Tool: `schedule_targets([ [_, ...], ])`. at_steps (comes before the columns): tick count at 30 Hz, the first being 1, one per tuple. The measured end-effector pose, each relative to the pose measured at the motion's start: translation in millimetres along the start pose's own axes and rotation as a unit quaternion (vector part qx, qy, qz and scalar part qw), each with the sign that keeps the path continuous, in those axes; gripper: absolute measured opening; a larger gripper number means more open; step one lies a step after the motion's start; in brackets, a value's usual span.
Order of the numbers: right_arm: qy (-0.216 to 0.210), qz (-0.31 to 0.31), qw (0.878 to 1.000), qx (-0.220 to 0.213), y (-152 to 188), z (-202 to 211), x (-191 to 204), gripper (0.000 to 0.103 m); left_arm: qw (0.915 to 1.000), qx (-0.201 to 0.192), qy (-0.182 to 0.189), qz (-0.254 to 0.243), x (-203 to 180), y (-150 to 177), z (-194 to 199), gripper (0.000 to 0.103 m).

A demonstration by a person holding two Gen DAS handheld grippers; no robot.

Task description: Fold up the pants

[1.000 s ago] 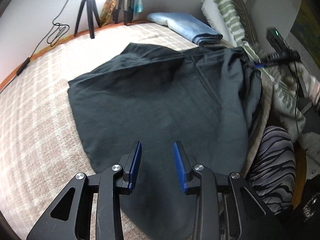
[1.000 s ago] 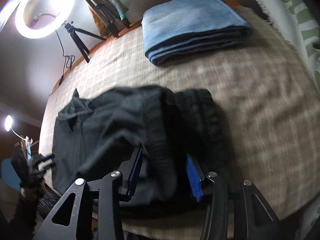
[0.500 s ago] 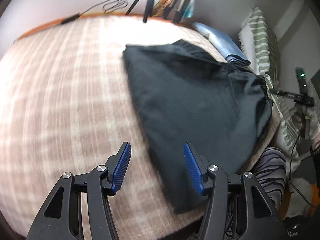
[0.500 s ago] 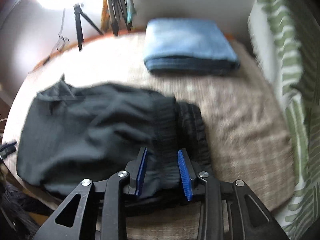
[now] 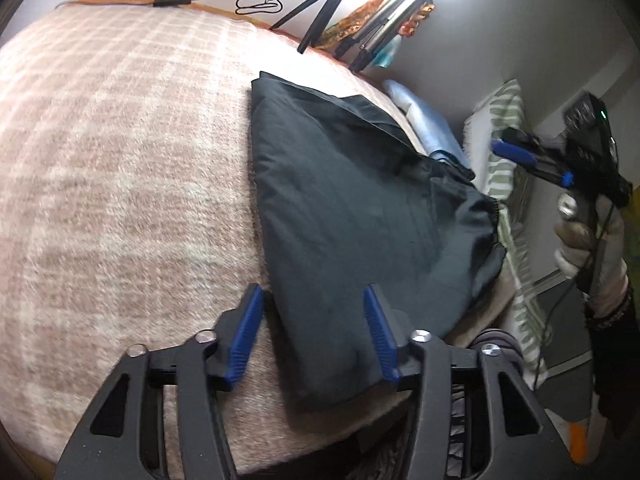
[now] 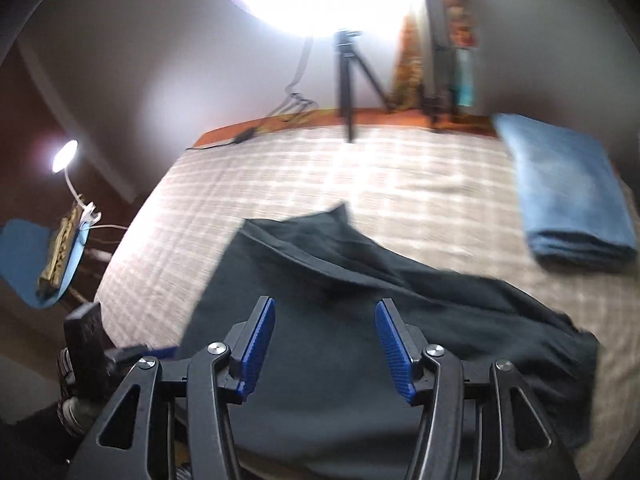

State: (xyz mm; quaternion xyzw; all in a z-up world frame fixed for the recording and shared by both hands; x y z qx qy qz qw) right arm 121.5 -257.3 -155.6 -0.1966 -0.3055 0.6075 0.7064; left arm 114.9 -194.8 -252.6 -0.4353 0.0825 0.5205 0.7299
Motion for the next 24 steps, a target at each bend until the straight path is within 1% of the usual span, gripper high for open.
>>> schedule_targets([
  [1, -0.007, 0.005, 1.0, 0.004, -4.5, -12.1, 12.0, 0.055, 1.0, -0.001, 0.003, 0.007, 0.6, 1.3, 0.1, 0.033],
  [3, -0.02, 0.009, 1.0, 0.014, -6.7, -29.2, 29.5, 0.055, 0.9997, -0.006, 0.011, 0.021, 1.8, 1.8, -0.2, 0.018],
  [4, -0.028, 0.01, 0.999, 0.022, -8.1, -40.4, 39.3, 0.056, 0.9995, -0.005, 0.021, 0.023, 0.8, 2.5, -0.1, 0.017],
  [6, -0.04, 0.013, 0.998, 0.045, -9.4, -63.9, 58.0, 0.058, 0.9992, -0.014, 0.03, 0.021, -3.0, 2.0, 0.8, 0.013],
  [11, -0.047, 0.031, 0.993, 0.108, -8.9, -132.0, 105.8, 0.058, 0.9987, -0.032, 0.04, -0.005, -18.3, -1.0, 3.4, 0.012],
  [13, -0.025, 0.065, 0.989, 0.129, -7.8, -159.5, 127.0, 0.058, 0.9984, -0.034, 0.042, -0.017, -24.5, -2.6, 2.6, 0.012],
  [15, 0.003, 0.091, 0.985, 0.145, -6.2, -180.5, 138.8, 0.058, 0.9982, -0.035, 0.041, -0.026, -28.7, -3.5, 2.2, 0.012],
  [18, 0.035, 0.106, 0.977, 0.18, 0.4, -204.2, 144.8, 0.058, 0.998, -0.037, 0.045, -0.028, -31.7, -4.9, 0.9, 0.012],
  [19, 0.052, 0.114, 0.974, 0.189, 3.4, -211.9, 145.0, 0.058, 0.9979, -0.037, 0.044, -0.029, -32.5, -5.4, -0.1, 0.012],
  [22, 0.09, 0.141, 0.965, 0.203, 9.2, -225.4, 144.3, 0.058, 0.9977, -0.038, 0.042, -0.036, -37.0, -6.0, -3.8, 0.012],
  [24, 0.104, 0.155, 0.959, 0.213, 14.5, -231.7, 144.6, 0.056, 0.9976, -0.037, 0.043, -0.038, -39.4, -5.8, -3.9, 0.012],
])
Point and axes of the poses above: each gripper's, at about its wrist camera, not at the fingertips, and z roughly against the way its jaws point, x to its left, y to its underside, the point moved 7 cm from there along -z, roughly the way its jaws point, and after that the axes turned 9 degrees about -x, right-handed, at the moved point
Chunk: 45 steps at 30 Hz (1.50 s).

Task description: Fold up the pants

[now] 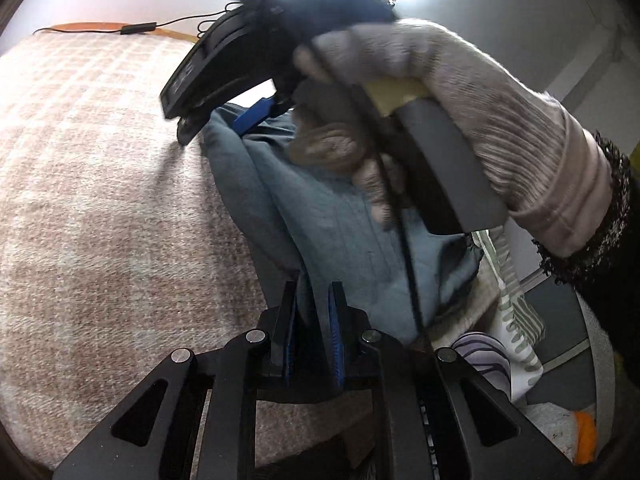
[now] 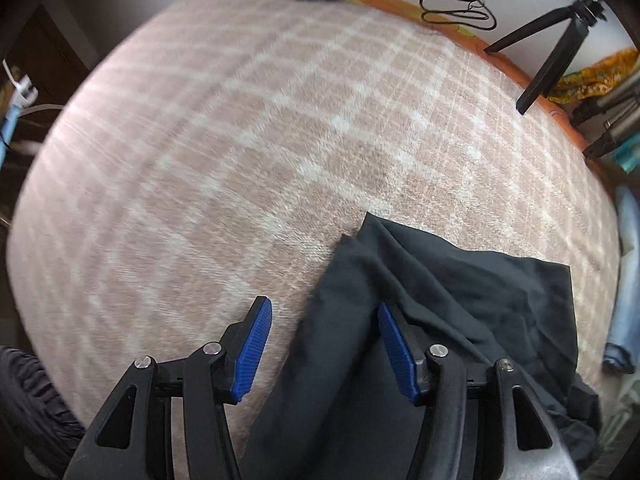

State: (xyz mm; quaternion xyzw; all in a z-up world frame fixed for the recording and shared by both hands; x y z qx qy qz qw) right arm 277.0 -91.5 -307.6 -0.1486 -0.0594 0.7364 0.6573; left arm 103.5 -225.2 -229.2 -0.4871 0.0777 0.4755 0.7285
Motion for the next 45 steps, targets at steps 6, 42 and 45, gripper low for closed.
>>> schedule_targets([
  [6, 0.009, 0.01, 1.0, 0.0, 0.7, 1.6, -3.5, 0.021, 0.9998, 0.005, -0.018, -0.005, -2.2, 5.5, 0.5, 0.028],
  [42, -0.181, -0.12, 0.962, -0.164, -82.5, 91.1, 34.2, 0.0, 0.9889, -0.137, 0.009, 0.058, 74.9, -41.9, 133.5, 0.0],
  [45, -0.188, -0.106, 0.962, -0.166, -84.3, 95.1, 47.3, 0.0, 0.9893, -0.142, -0.01, 0.029, 70.4, -44.5, 147.7, 0.0],
])
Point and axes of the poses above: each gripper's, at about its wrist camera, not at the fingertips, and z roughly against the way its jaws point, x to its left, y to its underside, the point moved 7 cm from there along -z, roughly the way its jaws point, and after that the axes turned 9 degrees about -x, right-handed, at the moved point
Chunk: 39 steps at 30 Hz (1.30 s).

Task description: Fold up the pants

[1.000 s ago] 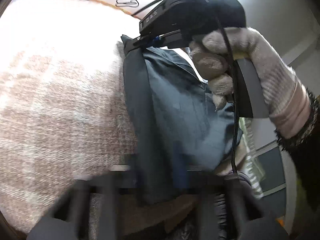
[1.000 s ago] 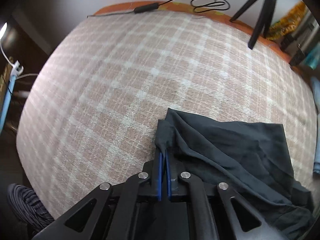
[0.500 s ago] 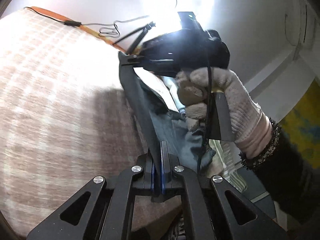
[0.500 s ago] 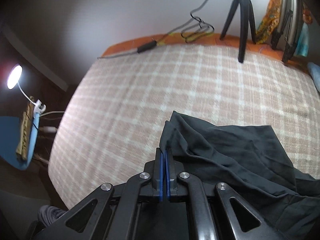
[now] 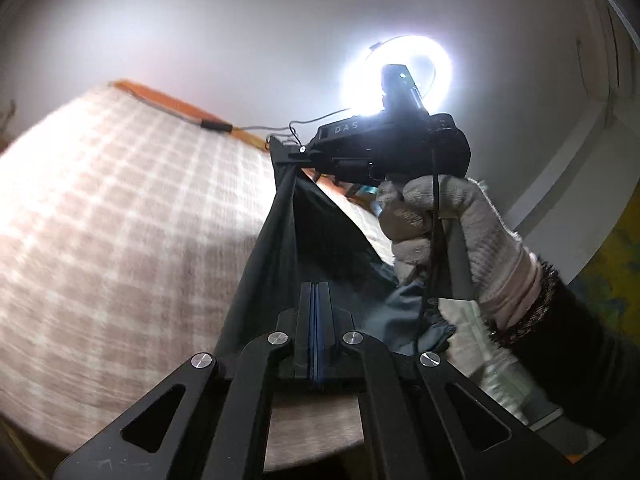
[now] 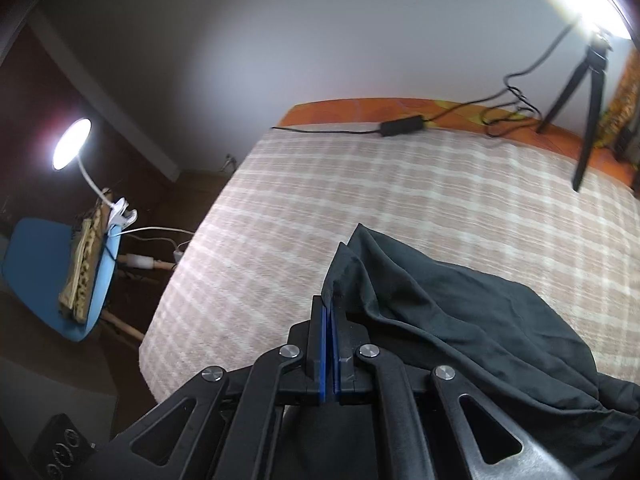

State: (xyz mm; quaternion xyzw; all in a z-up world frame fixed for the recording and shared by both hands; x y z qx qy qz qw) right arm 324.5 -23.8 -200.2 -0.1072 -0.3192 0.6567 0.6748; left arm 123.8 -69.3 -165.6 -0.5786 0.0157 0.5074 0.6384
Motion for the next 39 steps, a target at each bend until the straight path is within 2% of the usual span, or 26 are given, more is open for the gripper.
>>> schedule_targets([
  [2, -0.002, -0.003, 1.0, -0.004, 0.1, 3.1, -0.4, 0.0, 0.9999, -0.002, -0.012, -0.006, 5.1, -2.9, 1.5, 0.0],
  [5, -0.009, -0.014, 1.0, -0.007, -0.2, 12.5, -10.0, 0.0, 0.9989, 0.015, -0.044, 0.008, 30.0, -7.3, -6.2, 0.013],
  [7, -0.01, -0.021, 1.0, -0.009, -1.3, 18.8, -17.6, 0.0, 0.9978, 0.048, -0.038, 0.023, 33.0, -3.8, -22.2, 0.015],
  [9, -0.01, -0.022, 1.0, -0.011, -4.1, 23.6, -21.8, 0.0, 0.9946, 0.085, -0.047, 0.035, 37.4, 2.1, -37.7, 0.025],
  [13, -0.014, -0.021, 1.0, -0.011, -6.7, 27.8, -24.5, 0.0, 0.9927, 0.103, -0.063, 0.012, 40.7, 11.8, -51.5, 0.032],
  [15, -0.015, -0.02, 1.0, -0.01, -7.3, 27.8, -24.1, 0.0, 0.9933, 0.102, -0.047, 0.026, 44.8, 15.6, -54.4, 0.032],
  [18, -0.016, -0.018, 1.0, -0.009, -8.0, 26.7, -24.3, 0.0, 0.9941, 0.09, -0.023, 0.057, 46.3, 19.6, -53.2, 0.025],
  [19, -0.016, -0.019, 1.0, -0.009, -8.0, 26.8, -24.4, 0.0, 0.9942, 0.089, -0.017, 0.057, 44.9, 20.8, -52.8, 0.017],
  [20, -0.016, -0.019, 1.0, -0.009, -8.0, 26.6, -24.6, 0.0, 0.9946, 0.086, -0.013, 0.056, 41.1, 19.8, -55.7, 0.003],
  [25, -0.019, -0.016, 1.0, -0.011, -9.8, 29.4, -25.0, 0.0, 0.9966, 0.068, 0.019, 0.044, 9.4, 14.6, -50.7, 0.003],
  [29, -0.026, -0.018, 0.999, -0.025, -16.7, 47.3, -30.4, 0.0, 0.9966, 0.049, 0.067, -0.002, -44.9, -0.4, -47.4, 0.003],
  [36, -0.039, -0.032, 0.997, -0.065, -28.0, 102.2, -55.3, 0.0, 0.9867, 0.057, 0.145, -0.048, -126.6, -21.9, -66.3, 0.003],
  [39, -0.04, -0.044, 0.995, -0.084, -31.8, 129.1, -74.5, 0.0, 0.9809, 0.068, 0.165, -0.077, -156.0, -21.5, -83.4, 0.002],
])
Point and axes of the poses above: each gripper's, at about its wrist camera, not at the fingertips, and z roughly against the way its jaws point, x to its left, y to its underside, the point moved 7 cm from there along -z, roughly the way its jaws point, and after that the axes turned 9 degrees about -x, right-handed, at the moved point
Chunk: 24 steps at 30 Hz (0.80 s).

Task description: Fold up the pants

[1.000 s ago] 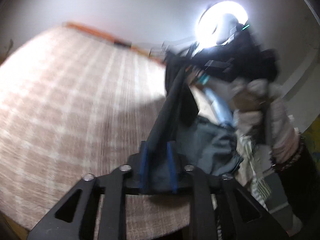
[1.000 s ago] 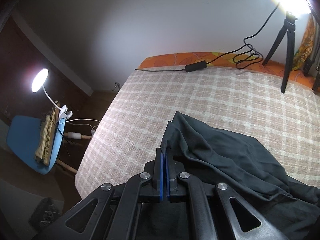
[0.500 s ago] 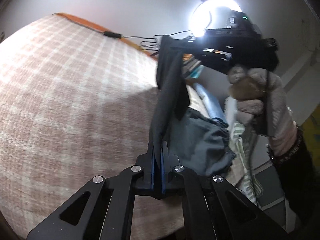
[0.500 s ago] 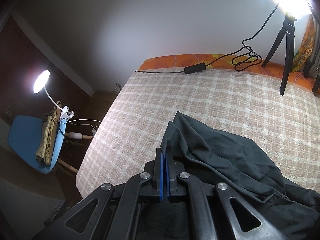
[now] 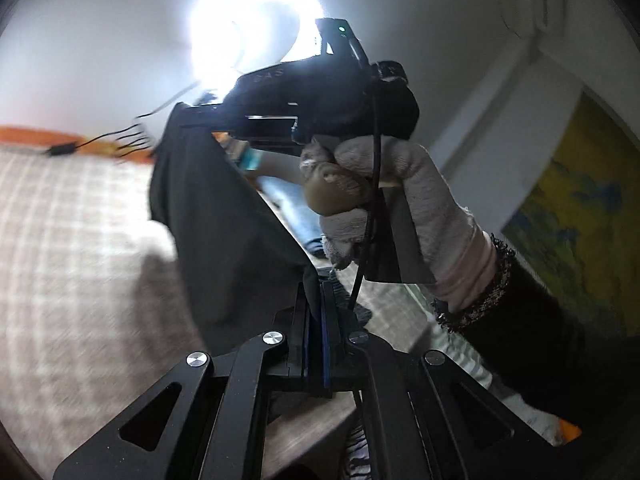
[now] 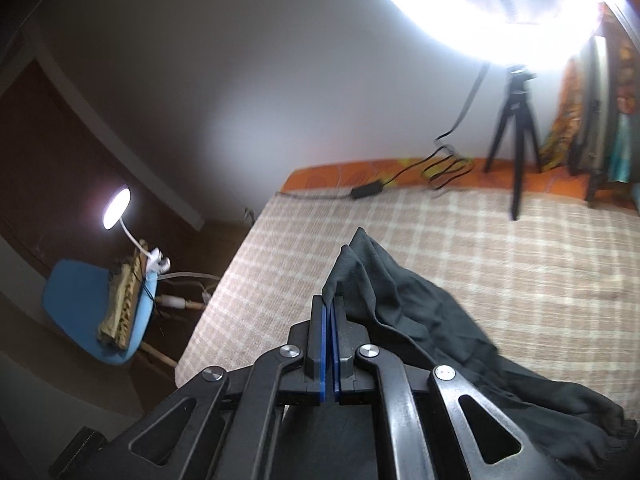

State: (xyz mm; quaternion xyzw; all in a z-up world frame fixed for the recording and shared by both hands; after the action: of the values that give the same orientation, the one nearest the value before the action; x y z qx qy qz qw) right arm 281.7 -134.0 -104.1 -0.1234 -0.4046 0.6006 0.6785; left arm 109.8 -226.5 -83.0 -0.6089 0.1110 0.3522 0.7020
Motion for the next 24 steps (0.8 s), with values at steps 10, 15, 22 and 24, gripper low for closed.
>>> schedule_targets([
  [10, 0.048, -0.056, 0.996, -0.055, -5.3, 106.9, -117.6, 0.0, 0.9945, 0.068, 0.066, -0.044, -50.3, 22.5, -103.4, 0.002],
  [15, 0.085, -0.091, 0.991, -0.057, 10.9, 139.3, -187.7, 0.0, 0.9873, 0.116, 0.092, -0.058, -63.1, 52.9, -158.7, 0.002],
  [22, 0.132, -0.144, 0.98, -0.04, 53.1, 154.8, -281.6, 0.0, 0.9764, 0.182, 0.093, -0.07, -67.1, 96.1, -219.4, 0.002],
  [24, 0.141, -0.161, 0.976, -0.034, 65.1, 154.5, -304.8, 0.0, 0.9747, 0.191, 0.091, -0.072, -71.9, 104.2, -223.0, 0.002],
])
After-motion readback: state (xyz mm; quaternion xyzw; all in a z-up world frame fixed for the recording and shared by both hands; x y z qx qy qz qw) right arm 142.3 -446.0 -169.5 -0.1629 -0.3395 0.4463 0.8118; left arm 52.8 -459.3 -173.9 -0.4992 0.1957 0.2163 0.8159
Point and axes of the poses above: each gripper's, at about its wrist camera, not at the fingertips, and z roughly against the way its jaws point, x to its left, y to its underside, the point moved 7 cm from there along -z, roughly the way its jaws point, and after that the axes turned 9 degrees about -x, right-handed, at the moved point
